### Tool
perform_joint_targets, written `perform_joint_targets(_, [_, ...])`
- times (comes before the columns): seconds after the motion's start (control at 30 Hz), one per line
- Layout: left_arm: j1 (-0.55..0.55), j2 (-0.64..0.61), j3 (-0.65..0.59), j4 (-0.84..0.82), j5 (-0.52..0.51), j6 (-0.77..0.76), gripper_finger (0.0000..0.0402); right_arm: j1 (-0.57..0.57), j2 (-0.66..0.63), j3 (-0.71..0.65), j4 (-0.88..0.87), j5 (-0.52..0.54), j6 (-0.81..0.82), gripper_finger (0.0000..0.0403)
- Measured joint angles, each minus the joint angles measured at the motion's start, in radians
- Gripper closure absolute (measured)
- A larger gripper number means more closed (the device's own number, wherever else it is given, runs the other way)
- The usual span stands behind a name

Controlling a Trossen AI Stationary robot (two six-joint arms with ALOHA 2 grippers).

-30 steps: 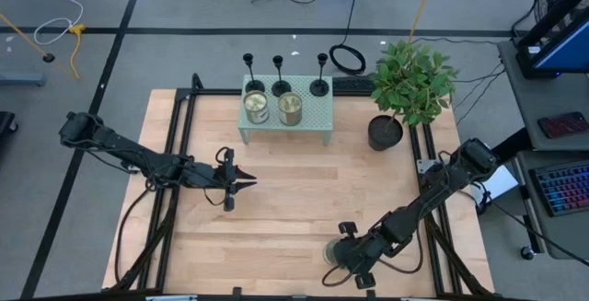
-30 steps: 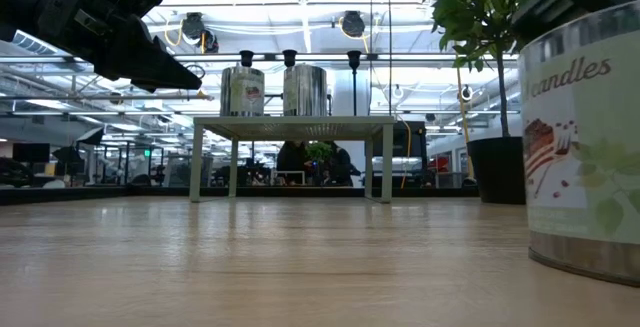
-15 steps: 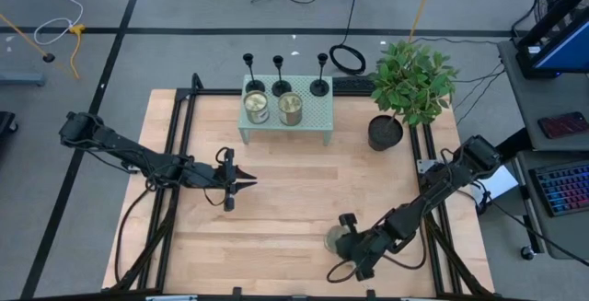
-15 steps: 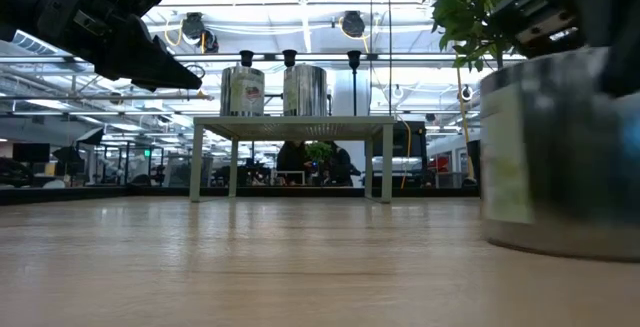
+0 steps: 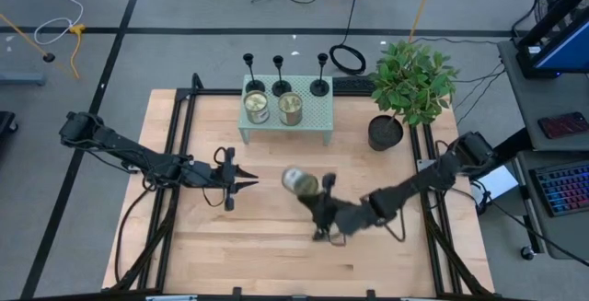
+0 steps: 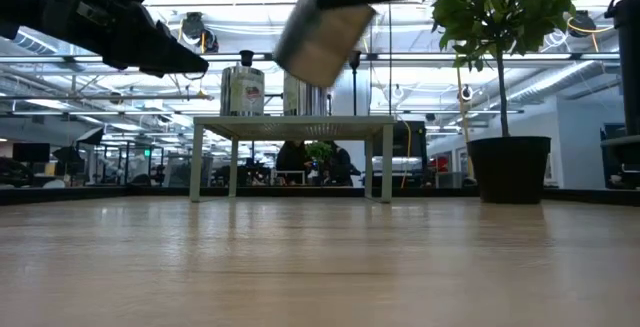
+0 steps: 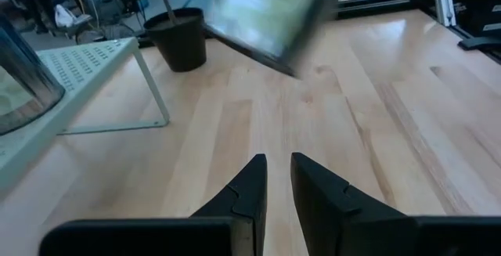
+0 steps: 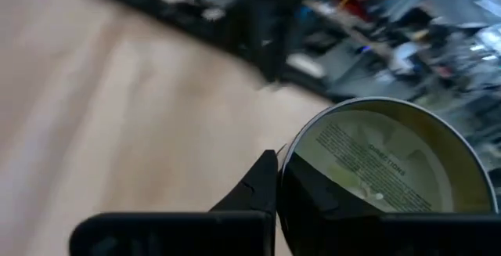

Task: Pick & Place candle stick holders
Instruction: Put the scented candle on the shelf

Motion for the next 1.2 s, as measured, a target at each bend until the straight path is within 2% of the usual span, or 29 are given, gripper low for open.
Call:
perform_joint_targets(0.13, [0.000,0.000,0.000,-0.012,0.001,0.000,0.0334,-0.093,-0.036,0.064,0.009,0.010,-0.078,0.0401])
perform_joint_targets(0.3, [0.000,0.000,0.000,-0.041,0.001,-0.005,0.0334,-0.182,-0.074,0.265,-0.271,-0.052,-0.078,0.0402])
perform_joint_targets(0.43, [0.000,0.000,0.000,-0.042,0.001,-0.002,0.0334,-0.293,-0.068,0.443,-0.629,-0.147,0.116,0.0402])
perform_joint_targets(0.5, [0.000,0.000,0.000,-0.041,0.001,-0.005,0.0334,-0.357,-0.063,0.486,-0.734,-0.191,0.223,0.0402])
perform_joint_targets(0.6, [0.000,0.000,0.000,-0.044,0.001,-0.012,0.0334,-0.444,-0.063,0.491,-0.827,-0.226,0.277,0.0402])
perform_joint_targets(0.7, [0.000,0.000,0.000,-0.044,0.001,-0.012,0.0334,-0.515,-0.065,0.479,-0.887,-0.312,0.317,0.0402])
perform_joint_targets(0.87, [0.000,0.000,0.000,-0.046,0.001,-0.012,0.0334,-0.585,-0.062,0.452,-0.904,-0.413,0.309,0.0402])
perform_joint_targets(1.2, [0.000,0.000,0.000,-0.045,0.001,-0.036,0.0334,-0.661,-0.064,0.452,-0.906,-0.441,0.330,0.0399])
